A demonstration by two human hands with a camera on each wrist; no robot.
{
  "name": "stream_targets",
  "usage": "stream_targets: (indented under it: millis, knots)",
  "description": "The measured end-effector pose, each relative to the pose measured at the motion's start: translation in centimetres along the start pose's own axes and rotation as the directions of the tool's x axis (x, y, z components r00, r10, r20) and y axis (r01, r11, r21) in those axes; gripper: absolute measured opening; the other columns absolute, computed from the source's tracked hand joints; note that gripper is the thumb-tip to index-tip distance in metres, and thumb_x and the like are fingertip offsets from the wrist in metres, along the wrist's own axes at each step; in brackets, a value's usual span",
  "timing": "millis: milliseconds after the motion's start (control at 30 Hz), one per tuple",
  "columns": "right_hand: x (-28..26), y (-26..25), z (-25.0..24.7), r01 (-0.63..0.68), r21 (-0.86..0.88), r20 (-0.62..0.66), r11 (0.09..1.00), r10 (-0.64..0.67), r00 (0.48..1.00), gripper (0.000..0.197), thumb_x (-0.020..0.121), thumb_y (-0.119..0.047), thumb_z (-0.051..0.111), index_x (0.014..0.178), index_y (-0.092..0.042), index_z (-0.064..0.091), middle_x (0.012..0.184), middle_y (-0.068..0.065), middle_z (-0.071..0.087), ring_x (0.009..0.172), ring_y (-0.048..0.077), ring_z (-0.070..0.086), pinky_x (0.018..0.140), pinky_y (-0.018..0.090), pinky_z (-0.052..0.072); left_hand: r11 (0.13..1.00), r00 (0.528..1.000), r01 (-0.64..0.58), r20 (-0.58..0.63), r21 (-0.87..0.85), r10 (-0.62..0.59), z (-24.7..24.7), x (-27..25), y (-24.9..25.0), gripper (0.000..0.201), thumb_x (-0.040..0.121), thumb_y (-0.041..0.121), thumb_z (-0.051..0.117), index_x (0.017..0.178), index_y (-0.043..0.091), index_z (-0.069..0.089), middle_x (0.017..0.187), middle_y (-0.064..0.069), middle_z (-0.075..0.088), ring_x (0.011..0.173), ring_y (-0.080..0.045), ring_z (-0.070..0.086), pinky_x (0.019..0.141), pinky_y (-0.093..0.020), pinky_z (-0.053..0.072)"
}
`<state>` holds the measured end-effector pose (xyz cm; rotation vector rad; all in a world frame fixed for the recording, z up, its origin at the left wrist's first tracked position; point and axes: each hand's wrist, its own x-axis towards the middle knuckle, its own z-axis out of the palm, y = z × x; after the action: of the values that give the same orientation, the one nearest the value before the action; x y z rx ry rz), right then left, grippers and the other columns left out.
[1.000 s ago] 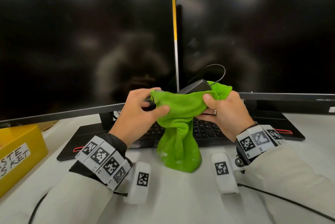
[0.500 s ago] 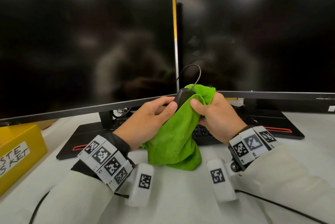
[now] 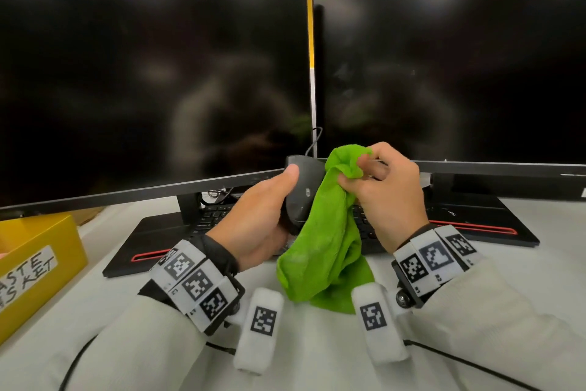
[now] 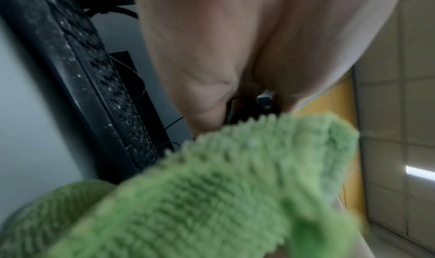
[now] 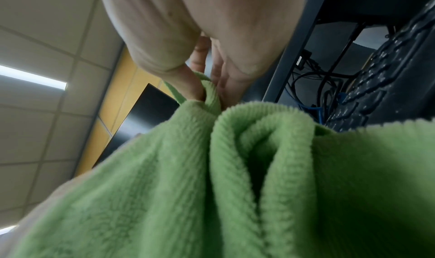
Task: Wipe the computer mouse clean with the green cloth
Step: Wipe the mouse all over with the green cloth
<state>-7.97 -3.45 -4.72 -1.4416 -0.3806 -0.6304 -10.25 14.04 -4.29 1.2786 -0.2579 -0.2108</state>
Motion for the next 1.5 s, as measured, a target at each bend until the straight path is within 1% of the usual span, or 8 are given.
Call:
stream_targets:
  millis: [100, 200, 367, 533, 833, 1133, 1300, 1500]
  knots:
    - [0.4, -0.3, -0.4, 0.029, 0.042, 0.043, 0.999, -0.031, 0.999, 0.016, 0.073, 0.016, 0.073, 0.081, 0.003, 0.068, 0.085, 0.026, 0.072, 0.085, 0.038, 0.073, 0.077, 0.049, 0.061, 0.994, 1.000, 0.002, -0.013, -0.108, -0.003, -0.7, 0.1, 0.5, 0.053, 0.111, 0.044, 0.032, 0.146, 0.013, 0.057, 0.138, -0.016, 0.070, 0.130, -0.036, 0.065, 0.100, -0.049, 0.057]
    - [0.0, -0.5, -0.1, 0.039, -0.068, 0.155, 0.997, -0.028, 0.987, 0.022, 0.072, 0.009, 0.078, 0.083, -0.010, 0.079, 0.087, 0.012, 0.077, 0.086, 0.026, 0.074, 0.077, 0.038, 0.060, 0.995, 1.000, -0.031, -0.001, -0.091, 0.031, -1.2, 0.1, 0.7, 0.049, 0.110, 0.049, 0.032, 0.150, 0.029, 0.051, 0.141, -0.010, 0.069, 0.127, -0.037, 0.067, 0.091, -0.066, 0.058]
    - [-1.0, -0.7, 1.1, 0.117, -0.284, 0.312, 0.952, -0.023, 0.950, 0.025, 0.075, -0.015, 0.084, 0.078, -0.038, 0.075, 0.099, 0.005, 0.067, 0.084, 0.028, 0.065, 0.082, 0.039, 0.055, 0.992, 0.998, -0.037, 0.045, -0.117, 0.042, -0.7, 0.1, 0.4, 0.064, 0.109, 0.052, 0.029, 0.153, 0.009, 0.046, 0.146, -0.023, 0.062, 0.134, -0.039, 0.062, 0.106, -0.063, 0.051]
    - [-0.9, -0.7, 0.9, 0.177, -0.259, 0.373, 0.950, -0.071, 0.925, 0.019, 0.079, -0.008, 0.081, 0.096, -0.016, 0.082, 0.095, 0.008, 0.071, 0.091, 0.023, 0.068, 0.089, 0.042, 0.054, 0.980, 0.995, -0.095, -0.007, -0.172, 0.096, -0.2, 0.3, 0.3, 0.065, 0.112, 0.050, 0.026, 0.142, 0.001, 0.056, 0.139, -0.023, 0.067, 0.131, -0.035, 0.065, 0.103, -0.051, 0.054]
    - [-0.8, -0.6, 1.4, 0.218, -0.249, 0.485, 0.944, -0.073, 0.871, 0.021, 0.086, -0.008, 0.075, 0.105, -0.013, 0.081, 0.102, 0.000, 0.076, 0.100, 0.013, 0.071, 0.095, 0.043, 0.054, 0.953, 0.992, -0.125, -0.055, -0.277, 0.114, -0.1, 0.7, -0.2, 0.060, 0.112, 0.044, 0.032, 0.155, 0.003, 0.040, 0.143, -0.029, 0.062, 0.128, -0.039, 0.066, 0.086, -0.047, 0.064]
    - [-1.2, -0.8, 1.5, 0.160, -0.257, 0.550, 0.953, 0.008, 0.835, 0.016, 0.087, -0.004, 0.073, 0.099, -0.012, 0.081, 0.101, 0.004, 0.072, 0.097, 0.016, 0.069, 0.093, 0.034, 0.055, 0.963, 0.989, -0.136, -0.092, -0.233, 0.118, -0.5, 1.0, -0.5, 0.053, 0.113, 0.042, 0.032, 0.156, 0.014, 0.043, 0.146, -0.025, 0.060, 0.133, -0.041, 0.062, 0.100, -0.051, 0.059]
    - [-0.6, -0.7, 0.6, -0.310, -0.002, 0.270, 0.951, 0.299, 0.915, 0.017, 0.092, 0.002, 0.059, 0.097, 0.009, 0.073, 0.100, 0.034, 0.070, 0.094, 0.041, 0.071, 0.084, 0.057, 0.059, 0.960, 0.985, -0.155, -0.108, -0.233, 0.133, -0.8, 1.0, -0.7, 0.060, 0.112, 0.047, 0.028, 0.148, 0.006, 0.051, 0.140, -0.022, 0.067, 0.132, -0.038, 0.063, 0.108, -0.056, 0.051]
    - [0.1, -1.0, -0.1, -0.520, 0.119, -0.013, 0.846, 0.525, 0.851, 0.021, 0.083, -0.008, 0.069, 0.098, 0.006, 0.070, 0.097, 0.023, 0.076, 0.093, 0.038, 0.073, 0.083, 0.061, 0.058, 0.953, 0.969, -0.237, -0.111, -0.190, 0.219, -1.0, 0.9, -0.4, 0.049, 0.113, 0.038, 0.030, 0.154, 0.016, 0.049, 0.147, -0.010, 0.064, 0.138, -0.028, 0.059, 0.116, -0.046, 0.045]
